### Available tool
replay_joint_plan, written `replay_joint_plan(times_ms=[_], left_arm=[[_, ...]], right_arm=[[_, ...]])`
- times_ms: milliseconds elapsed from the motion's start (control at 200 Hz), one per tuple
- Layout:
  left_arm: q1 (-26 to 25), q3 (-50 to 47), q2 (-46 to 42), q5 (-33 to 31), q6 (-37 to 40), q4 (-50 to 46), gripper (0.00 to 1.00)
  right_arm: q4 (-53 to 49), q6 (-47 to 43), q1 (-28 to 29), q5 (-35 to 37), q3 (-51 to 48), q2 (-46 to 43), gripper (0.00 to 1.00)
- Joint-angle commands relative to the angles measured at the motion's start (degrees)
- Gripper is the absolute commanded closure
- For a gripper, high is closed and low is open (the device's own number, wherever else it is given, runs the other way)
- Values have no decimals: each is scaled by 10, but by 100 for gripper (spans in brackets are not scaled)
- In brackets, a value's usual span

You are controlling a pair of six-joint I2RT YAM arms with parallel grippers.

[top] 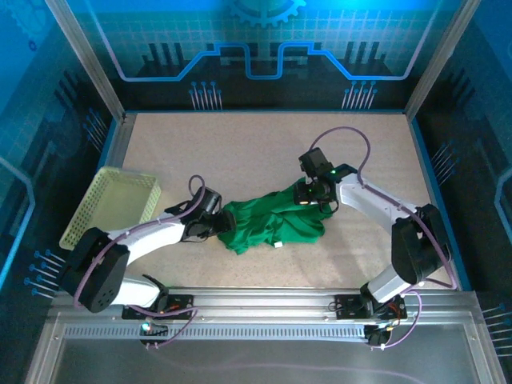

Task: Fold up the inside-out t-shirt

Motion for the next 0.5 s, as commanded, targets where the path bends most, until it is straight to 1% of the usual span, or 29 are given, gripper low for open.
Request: replay_joint_plan(times_ms=[0,80,200,255,300,380,495], left_arm=[[2,20,24,23,4,20,46],[2,25,28,24,8,21,56],[1,27,15,21,15,21,69],[2,27,1,14,23,14,75],[1,29,-16,6,31,7,82],[1,40,-49,-10,50,-14,92],[2,83,-99,-26,84,-51,99]], right_arm=[[-14,0,13,-7,7,10,64],[-9,0,14,4,-6,-6,81],[-4,-6,15,27,-26,-48,95],[-7,-11,15,41,-31,-73,100],[-11,-14,14,53,-33,-91,100],[-20,-20,14,70,-34,-124,100],[-27,-28,15,78,-21,-178,100]])
